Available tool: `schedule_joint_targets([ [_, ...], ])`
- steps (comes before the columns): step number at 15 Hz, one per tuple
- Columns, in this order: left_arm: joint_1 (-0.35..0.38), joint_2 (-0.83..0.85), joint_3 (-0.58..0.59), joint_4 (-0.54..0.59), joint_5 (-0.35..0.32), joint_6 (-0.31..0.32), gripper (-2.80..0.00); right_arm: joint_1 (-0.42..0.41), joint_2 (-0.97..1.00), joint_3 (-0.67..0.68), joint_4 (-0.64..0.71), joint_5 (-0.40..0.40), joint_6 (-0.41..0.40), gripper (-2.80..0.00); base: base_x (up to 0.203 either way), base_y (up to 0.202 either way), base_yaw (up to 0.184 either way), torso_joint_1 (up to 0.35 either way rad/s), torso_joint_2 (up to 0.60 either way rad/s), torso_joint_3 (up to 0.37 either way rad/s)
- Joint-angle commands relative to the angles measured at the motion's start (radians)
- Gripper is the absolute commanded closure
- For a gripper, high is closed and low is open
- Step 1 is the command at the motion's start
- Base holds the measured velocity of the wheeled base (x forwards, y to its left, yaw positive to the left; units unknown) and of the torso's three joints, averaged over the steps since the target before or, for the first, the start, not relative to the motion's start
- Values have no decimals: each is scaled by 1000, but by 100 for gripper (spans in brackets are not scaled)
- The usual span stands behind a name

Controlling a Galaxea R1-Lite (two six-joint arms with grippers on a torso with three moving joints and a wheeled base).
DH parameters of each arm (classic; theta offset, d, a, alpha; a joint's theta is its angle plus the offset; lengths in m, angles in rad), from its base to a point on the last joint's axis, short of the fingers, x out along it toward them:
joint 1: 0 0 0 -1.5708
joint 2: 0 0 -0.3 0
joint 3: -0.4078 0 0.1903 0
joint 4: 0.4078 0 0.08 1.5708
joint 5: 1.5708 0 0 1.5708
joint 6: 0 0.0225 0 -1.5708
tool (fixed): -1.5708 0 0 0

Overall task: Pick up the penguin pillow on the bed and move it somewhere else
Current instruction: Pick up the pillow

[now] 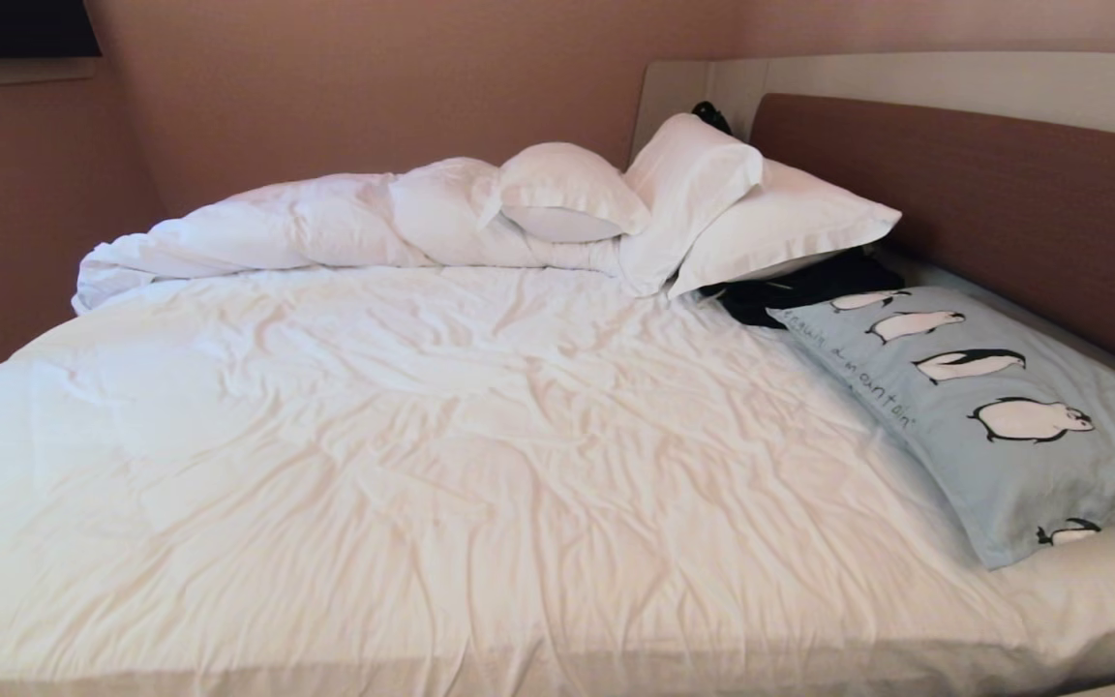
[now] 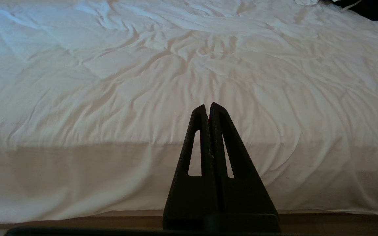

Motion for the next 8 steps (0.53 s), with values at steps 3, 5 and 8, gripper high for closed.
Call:
schedule_joint_targets([
  [3, 0, 0, 3, 0, 1, -1, 0, -4, -137, 108, 35, -396, -45, 0, 0, 0, 0, 0, 0, 0],
  [5, 0, 0, 3, 0, 1, -1, 0, -5, -185, 199, -19, -407, -63, 0, 0, 0, 0, 0, 0, 0],
  [8, 0, 0, 3, 0, 1, -1, 0, -5, -192, 387, -207, -436, -93, 0, 0, 0, 0, 0, 0, 0],
])
